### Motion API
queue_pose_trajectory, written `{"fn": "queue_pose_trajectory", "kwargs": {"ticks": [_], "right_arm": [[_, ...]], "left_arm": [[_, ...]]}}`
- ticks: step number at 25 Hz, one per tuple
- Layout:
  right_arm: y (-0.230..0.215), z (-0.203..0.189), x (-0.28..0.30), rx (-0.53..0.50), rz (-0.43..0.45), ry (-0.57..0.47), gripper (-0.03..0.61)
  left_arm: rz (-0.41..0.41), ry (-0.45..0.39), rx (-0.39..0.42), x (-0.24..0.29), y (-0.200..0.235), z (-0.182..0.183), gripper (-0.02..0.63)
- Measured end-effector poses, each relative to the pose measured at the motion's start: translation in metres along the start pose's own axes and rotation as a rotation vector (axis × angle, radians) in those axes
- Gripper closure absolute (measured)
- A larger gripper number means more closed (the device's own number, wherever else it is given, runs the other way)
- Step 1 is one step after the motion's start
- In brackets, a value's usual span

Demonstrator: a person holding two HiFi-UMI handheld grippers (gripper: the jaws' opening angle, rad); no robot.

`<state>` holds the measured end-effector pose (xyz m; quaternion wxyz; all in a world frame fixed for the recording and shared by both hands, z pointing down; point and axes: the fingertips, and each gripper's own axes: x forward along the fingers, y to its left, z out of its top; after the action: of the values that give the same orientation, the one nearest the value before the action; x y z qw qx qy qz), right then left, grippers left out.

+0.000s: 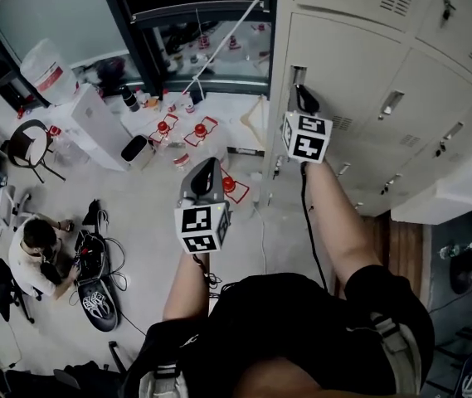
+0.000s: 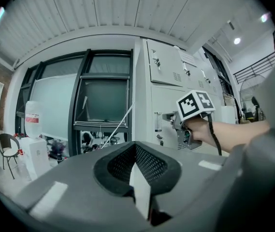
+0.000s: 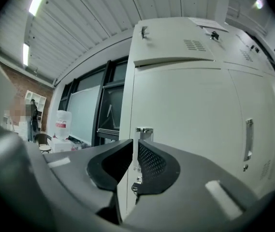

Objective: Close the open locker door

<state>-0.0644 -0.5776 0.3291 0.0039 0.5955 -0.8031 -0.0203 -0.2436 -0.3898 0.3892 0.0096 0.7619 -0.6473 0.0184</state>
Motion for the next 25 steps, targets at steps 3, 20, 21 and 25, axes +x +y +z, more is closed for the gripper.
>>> {"fn": "queue_pose_trajectory", "kwargs": {"ticks": [3,20,21,25], "right_arm": [[-0.006,0.015,-0.034,0.009,0.035,-0.049,0.537],[-0.056,-0.036,-0.189,0.029,0.078,-0.081,0.569],[-0.056,-0.039,-0.192,0.023,0.08,-0.077,0.569],[-0.052,-0.042,-0.203,0.011,0.095,-0.075,0.569]], "left_arm": [[-0.021,-0.006,0.006,0.004,-0.018,0.003,0.614],[-0.138,-0.026,0.015,0.002,-0.128,0.004,0.614],[-0.141,-0.025,0.015,0.0,-0.131,0.004,0.614],[-0.145,-0.022,0.019,-0.006,-0.139,0.002,0.614]]}}
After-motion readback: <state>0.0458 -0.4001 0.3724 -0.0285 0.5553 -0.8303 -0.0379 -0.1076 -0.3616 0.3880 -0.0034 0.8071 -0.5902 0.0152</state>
